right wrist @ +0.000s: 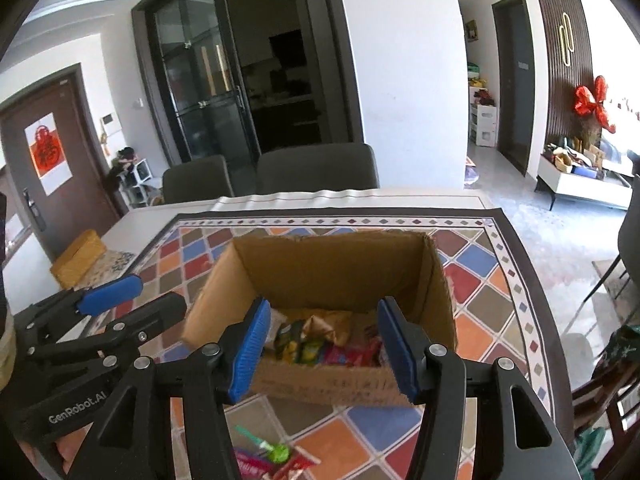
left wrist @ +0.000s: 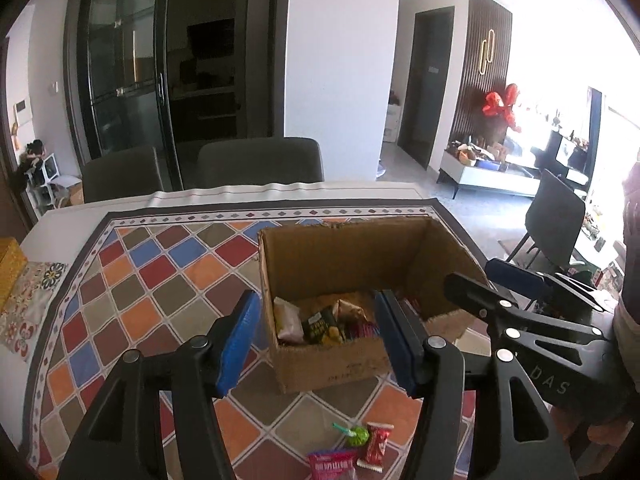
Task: Organize snacks
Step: 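Move both open tools back to the remaining snacks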
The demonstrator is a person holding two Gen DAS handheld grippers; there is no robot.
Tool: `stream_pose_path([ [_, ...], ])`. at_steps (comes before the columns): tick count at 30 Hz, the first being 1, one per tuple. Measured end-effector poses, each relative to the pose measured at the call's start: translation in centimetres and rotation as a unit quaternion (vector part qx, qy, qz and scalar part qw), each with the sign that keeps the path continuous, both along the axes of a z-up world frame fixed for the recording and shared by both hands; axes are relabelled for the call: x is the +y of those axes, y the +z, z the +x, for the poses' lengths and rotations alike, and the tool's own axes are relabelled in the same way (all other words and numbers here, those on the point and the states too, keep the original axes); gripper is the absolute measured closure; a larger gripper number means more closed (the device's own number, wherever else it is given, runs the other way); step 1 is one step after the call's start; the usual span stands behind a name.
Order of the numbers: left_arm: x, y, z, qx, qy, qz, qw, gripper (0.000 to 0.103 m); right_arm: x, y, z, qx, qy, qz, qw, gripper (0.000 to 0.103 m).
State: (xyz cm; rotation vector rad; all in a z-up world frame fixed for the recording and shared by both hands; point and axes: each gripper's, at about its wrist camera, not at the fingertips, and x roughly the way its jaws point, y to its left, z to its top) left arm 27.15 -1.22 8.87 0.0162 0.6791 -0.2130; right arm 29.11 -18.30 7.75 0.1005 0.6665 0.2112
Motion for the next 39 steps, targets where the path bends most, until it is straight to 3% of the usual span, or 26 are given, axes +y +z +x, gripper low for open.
stream_pose_path([
  [12,0.4,-2.3,-4.7,0.018,0.004,0.011,0.9998,0.044,0.5,-2.0,-4.4,0.011,0.018,0.007,1.000,0.046],
  [39,0.4,-14.7,-8.6,0.173,-0.006,0.014,0.9848,0.044,1.2,-13.1,-8.2,0.147,0.031,-0.010,0.989,0.046],
])
